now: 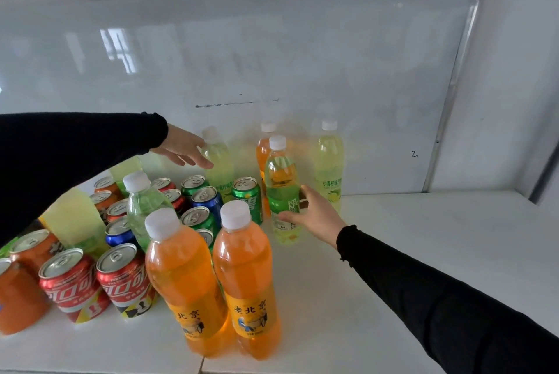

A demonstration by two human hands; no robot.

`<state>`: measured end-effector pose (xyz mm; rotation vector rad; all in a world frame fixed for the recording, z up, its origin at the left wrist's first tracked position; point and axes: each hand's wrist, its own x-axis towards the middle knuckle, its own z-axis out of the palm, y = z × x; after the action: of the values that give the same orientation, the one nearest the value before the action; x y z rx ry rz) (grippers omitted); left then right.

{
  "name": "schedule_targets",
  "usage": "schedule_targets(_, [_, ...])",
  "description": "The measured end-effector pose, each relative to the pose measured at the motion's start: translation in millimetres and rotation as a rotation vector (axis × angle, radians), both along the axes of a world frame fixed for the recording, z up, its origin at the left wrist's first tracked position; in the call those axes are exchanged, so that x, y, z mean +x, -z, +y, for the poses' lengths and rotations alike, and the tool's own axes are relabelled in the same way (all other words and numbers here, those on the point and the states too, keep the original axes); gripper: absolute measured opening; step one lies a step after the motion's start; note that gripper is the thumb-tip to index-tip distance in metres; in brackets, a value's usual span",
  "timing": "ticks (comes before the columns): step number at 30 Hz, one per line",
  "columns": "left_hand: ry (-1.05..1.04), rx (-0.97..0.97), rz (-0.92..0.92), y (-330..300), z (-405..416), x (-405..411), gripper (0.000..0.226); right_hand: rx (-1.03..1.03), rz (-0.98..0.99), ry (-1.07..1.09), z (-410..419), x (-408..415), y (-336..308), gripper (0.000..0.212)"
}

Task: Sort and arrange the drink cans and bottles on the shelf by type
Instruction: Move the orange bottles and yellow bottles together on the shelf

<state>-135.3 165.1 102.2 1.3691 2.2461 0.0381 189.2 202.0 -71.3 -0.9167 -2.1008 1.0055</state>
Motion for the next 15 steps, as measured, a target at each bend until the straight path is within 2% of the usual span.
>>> schedule_targets(2, [0.004, 0.038, -0.057, 7.5, 1.1, 0.0, 0.087, 0.018, -0.003, 0.000, -1.1, 6.6, -0.7, 0.060])
schedule_targets(4, [0.007, 0.070, -0.103, 17.0, 5.0, -4.7, 0.077, 0.030, 0.014, 0.023, -1.7, 14.6, -2.7, 0.053])
schedule_targets(9, [0.035, 0.162, -0.157, 33.2, 18.3, -15.1, 0.097, 0.110, 0.168, 0.286, 13.0, 35.3, -1.7, 0.036])
schedule_targets(12, [0.059, 0.189, -0.165, 24.3, 10.9, 6.9, 0.103, 0.107, 0.243, 0.454, 29.3, 44.1, -5.1, 0.045])
schedule_targets(15, [0.092, 0.237, -0.115, 22.8, 8.4, 15.0, 0.121, -0.007, 0.224, 0.393, 48.6, 46.9, -15.3, 0.072])
